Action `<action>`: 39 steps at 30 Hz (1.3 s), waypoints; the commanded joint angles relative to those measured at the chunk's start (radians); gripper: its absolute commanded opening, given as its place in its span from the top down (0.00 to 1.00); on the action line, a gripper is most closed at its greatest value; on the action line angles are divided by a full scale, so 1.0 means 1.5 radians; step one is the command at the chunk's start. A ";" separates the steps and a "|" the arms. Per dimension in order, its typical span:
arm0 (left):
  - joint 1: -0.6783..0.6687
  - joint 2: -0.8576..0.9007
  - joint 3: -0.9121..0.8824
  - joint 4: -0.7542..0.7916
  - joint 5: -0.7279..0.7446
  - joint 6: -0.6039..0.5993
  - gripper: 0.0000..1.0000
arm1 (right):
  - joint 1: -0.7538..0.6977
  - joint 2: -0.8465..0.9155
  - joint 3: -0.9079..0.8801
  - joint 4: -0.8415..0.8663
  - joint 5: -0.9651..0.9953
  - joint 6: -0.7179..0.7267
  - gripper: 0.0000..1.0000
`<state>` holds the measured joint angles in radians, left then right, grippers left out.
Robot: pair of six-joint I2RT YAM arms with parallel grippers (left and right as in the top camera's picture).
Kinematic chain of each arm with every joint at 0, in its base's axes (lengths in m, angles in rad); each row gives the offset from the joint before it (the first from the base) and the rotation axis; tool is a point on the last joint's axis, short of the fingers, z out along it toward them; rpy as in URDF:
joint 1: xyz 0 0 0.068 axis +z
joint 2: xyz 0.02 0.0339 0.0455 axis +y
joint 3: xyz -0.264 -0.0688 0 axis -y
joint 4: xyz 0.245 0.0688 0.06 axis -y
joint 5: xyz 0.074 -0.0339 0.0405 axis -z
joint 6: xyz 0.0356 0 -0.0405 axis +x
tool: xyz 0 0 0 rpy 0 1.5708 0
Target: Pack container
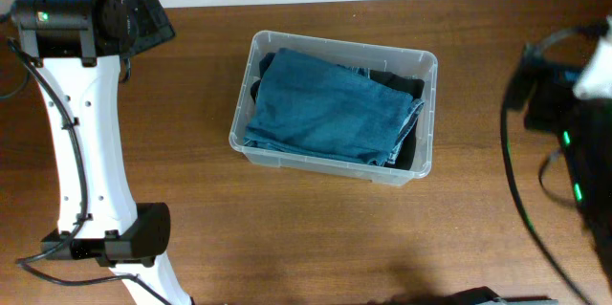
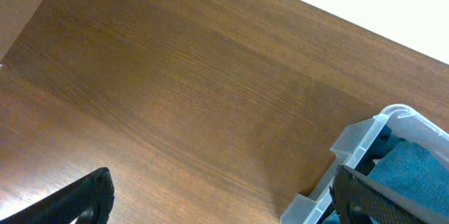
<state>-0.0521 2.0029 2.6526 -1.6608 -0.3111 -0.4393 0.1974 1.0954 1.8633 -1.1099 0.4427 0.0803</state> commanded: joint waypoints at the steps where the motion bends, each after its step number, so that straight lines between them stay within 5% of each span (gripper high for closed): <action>1: 0.002 0.001 -0.001 -0.001 0.000 -0.009 0.01 | 0.087 -0.064 0.003 -0.002 0.007 0.009 0.01; 11: 0.002 0.001 -0.001 -0.001 0.001 -0.009 0.01 | 0.069 -0.217 -0.064 -0.001 0.007 0.009 0.02; 21: 0.002 0.001 -0.001 -0.001 0.000 -0.009 0.01 | 0.011 -0.426 -0.459 0.002 0.064 -0.008 0.02; 27: 0.002 0.001 -0.001 -0.001 0.001 -0.009 0.01 | 0.003 -0.526 -0.581 0.021 0.022 -0.008 0.02; 39: 0.002 0.001 -0.001 -0.001 0.001 -0.009 0.01 | -0.001 -0.627 -0.811 0.339 -0.134 -0.008 0.02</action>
<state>-0.0521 2.0029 2.6526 -1.6608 -0.3111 -0.4397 0.2058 0.1913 0.7429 -0.6956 0.3370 0.0708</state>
